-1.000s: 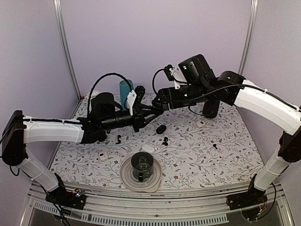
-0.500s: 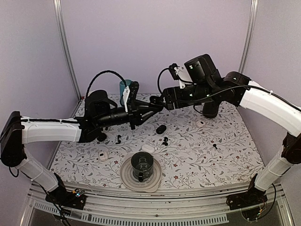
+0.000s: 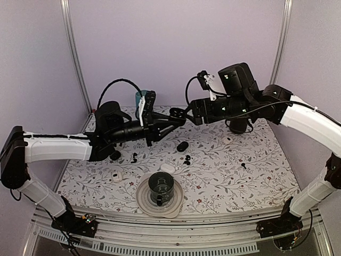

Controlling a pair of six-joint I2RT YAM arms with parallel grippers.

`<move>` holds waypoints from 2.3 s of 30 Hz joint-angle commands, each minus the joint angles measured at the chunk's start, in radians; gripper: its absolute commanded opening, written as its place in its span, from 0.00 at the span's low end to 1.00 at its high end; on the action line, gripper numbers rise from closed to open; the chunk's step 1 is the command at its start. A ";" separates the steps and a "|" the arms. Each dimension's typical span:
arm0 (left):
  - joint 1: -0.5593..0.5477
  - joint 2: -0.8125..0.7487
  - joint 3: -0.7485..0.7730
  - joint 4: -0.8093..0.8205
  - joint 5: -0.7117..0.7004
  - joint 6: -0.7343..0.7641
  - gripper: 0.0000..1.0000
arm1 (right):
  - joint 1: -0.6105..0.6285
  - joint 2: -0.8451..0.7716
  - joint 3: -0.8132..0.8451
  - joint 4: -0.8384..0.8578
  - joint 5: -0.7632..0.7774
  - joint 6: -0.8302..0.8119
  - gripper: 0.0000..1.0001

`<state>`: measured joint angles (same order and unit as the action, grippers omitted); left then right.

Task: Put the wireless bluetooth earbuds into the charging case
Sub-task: Adjust the left earbud in the left side groove of the charging case, then adjust the right earbud at the center of the board.

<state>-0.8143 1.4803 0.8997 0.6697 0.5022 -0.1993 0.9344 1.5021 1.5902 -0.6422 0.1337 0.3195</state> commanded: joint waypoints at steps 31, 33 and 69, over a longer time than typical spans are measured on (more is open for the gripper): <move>0.065 -0.102 -0.035 0.009 0.031 0.006 0.00 | -0.563 -0.152 -0.861 0.284 -0.125 0.208 0.57; 0.066 -0.107 -0.038 0.009 0.029 0.005 0.00 | -0.592 -0.111 -0.858 0.323 -0.150 0.178 0.57; 0.067 -0.103 -0.019 -0.016 -0.001 -0.002 0.00 | -0.530 0.084 -0.760 0.216 -0.137 0.175 0.53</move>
<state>-0.7578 1.3746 0.8677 0.6590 0.5079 -0.2062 0.3931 1.5993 0.8108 -0.4019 -0.0288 0.4656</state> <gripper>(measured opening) 0.224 0.525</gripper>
